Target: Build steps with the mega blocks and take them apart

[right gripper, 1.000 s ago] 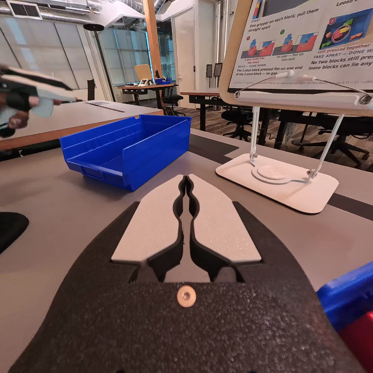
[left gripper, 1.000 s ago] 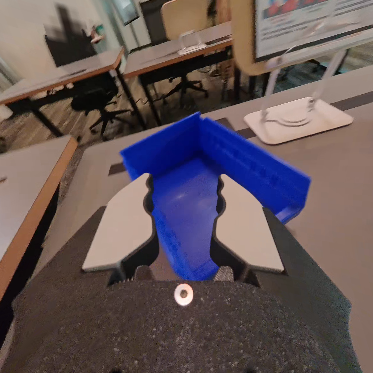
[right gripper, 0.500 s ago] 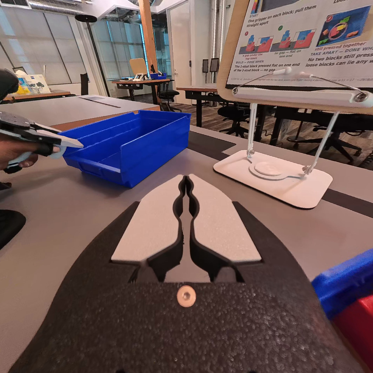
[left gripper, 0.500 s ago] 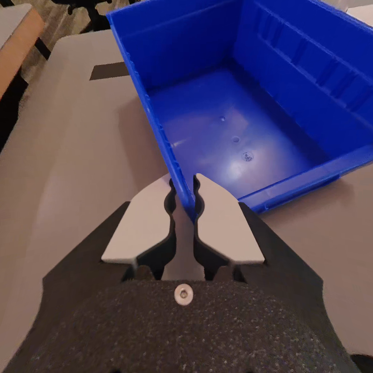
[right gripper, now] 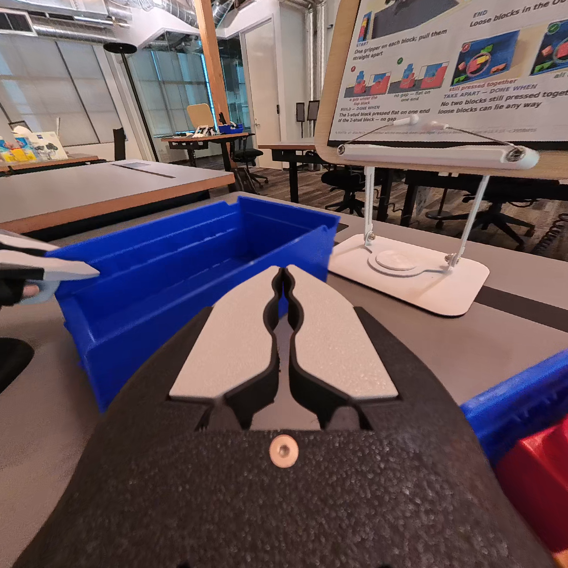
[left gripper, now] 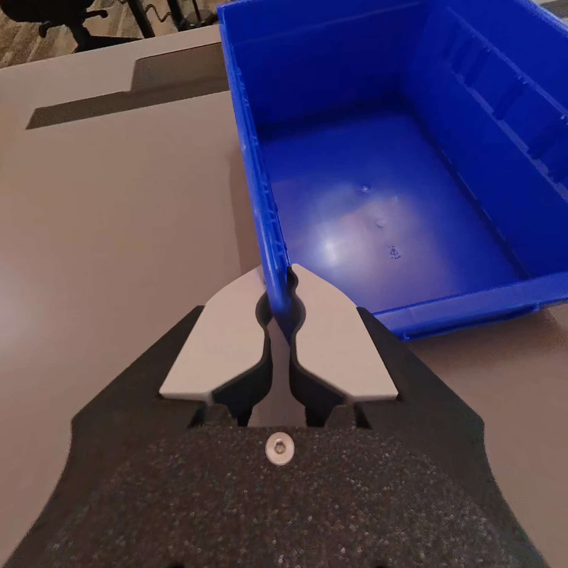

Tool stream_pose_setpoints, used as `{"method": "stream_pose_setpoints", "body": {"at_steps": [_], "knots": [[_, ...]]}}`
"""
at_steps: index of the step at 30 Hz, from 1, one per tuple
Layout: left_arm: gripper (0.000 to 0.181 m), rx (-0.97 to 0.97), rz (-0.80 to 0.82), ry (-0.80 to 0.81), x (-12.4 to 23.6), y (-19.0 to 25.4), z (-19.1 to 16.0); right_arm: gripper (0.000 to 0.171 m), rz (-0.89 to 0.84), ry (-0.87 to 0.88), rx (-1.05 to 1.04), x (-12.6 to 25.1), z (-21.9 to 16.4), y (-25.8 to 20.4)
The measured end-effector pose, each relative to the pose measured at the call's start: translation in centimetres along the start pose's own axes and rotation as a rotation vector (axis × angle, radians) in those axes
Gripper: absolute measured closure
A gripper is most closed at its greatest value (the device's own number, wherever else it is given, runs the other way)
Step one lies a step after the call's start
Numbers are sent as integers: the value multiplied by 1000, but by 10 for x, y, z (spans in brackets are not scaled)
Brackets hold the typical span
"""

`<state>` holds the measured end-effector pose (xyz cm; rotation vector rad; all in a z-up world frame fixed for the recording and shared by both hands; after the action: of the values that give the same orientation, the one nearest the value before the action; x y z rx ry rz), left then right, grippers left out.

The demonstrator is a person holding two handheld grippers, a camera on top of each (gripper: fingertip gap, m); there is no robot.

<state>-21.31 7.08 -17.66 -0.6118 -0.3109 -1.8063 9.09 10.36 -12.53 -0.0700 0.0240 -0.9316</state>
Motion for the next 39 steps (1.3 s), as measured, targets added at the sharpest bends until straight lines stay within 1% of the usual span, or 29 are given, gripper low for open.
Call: {"method": "stream_pose_setpoints", "body": {"at_steps": [5,8,16,20,21,23,26,28,29,31,33,35,36,39], "knots": [[175,-60,-31,11,-17,47,16,171,-20,41,-16,6,10,5],[174,-80,-52,19,-21,66,21,171,-28,61,-21,9,15,7],[174,-86,-75,67,-20,71,22,171,-39,73,-11,12,18,8],[155,-97,-134,116,-9,73,23,171,-74,93,14,18,29,11],[152,-102,-142,134,-4,72,25,171,-108,100,33,24,37,14],[149,-104,-160,180,8,69,30,171,-232,102,73,43,58,26],[148,-84,-181,248,25,60,37,156,-462,91,99,93,84,54],[148,-63,-205,279,33,56,40,140,-612,79,107,136,90,75],[148,-51,-218,297,36,55,42,131,-687,59,102,158,87,86],[149,-34,-242,320,38,53,44,111,-811,-9,61,199,70,107],[149,-25,-266,333,38,55,45,95,-863,-81,-47,228,39,122],[149,-18,-293,345,40,58,46,85,-866,-171,-153,241,4,132],[149,-16,-305,352,41,59,47,84,-862,-211,-183,243,-11,136],[149,-31,-317,379,46,63,52,87,-826,-252,-253,231,-34,144]]}}
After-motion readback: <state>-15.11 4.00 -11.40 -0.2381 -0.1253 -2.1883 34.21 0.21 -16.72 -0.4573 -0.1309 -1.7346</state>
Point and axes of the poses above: each gripper's, where its closed fingertips meet, x back along the fingers, z out of its top, y = z × x across the jaws, the point moved 4 cm from there along x, back along the fingers
